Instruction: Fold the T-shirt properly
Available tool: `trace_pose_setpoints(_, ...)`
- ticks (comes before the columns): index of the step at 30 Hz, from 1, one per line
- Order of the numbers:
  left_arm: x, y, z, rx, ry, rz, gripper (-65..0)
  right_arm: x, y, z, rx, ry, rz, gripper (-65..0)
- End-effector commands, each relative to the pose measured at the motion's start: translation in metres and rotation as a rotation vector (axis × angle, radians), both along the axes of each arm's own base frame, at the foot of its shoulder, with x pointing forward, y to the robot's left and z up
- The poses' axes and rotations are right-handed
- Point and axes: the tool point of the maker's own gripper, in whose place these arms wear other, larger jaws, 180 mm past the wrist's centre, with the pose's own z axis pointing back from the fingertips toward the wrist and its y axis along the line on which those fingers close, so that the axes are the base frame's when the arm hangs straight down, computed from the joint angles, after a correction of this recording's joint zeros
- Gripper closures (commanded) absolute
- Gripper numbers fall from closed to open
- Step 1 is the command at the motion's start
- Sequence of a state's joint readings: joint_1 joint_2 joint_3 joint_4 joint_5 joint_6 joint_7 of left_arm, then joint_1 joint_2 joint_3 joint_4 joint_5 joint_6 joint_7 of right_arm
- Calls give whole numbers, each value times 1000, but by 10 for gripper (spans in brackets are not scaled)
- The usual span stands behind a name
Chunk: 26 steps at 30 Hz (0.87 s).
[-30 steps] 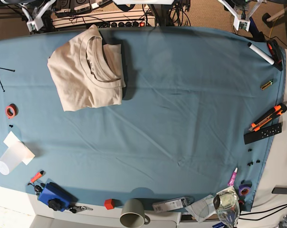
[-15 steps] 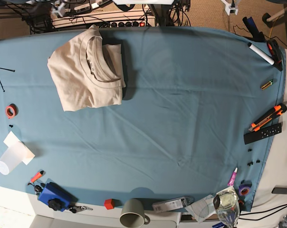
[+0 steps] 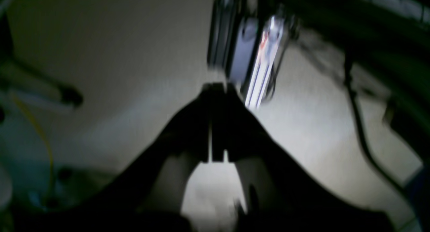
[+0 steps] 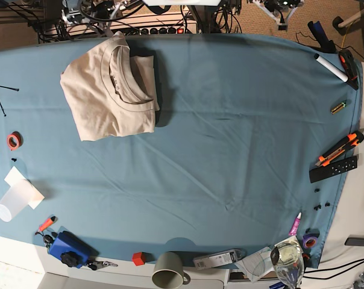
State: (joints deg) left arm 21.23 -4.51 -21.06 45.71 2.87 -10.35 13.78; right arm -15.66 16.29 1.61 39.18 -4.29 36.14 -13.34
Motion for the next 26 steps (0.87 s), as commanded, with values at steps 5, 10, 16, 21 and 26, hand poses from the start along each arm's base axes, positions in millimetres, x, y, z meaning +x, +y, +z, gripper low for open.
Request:
trace_pose_setpoints(5,-1,-5,-12,2,-68,-12,0,23,-28,-11,-183,-149,-4,0)
trace_pose_setpoints(10,11,-9,-17,11,-131,-1,0,28,-33,-21,-248,-187,33,0)
trace_pose_setpoints(16,19,-8,-16,14,-146,-3,0,30,-30,-22,-246,-182,59,0)
trace_pose_setpoints(21,19,-9,-16,10,-146,-3,0,30,-31,-22,-244,-181,59,0)
trace_pose_setpoints(26,19,-10,-16,9,-147,-2,0,31,-34,-21,-242,-174,-11,0)
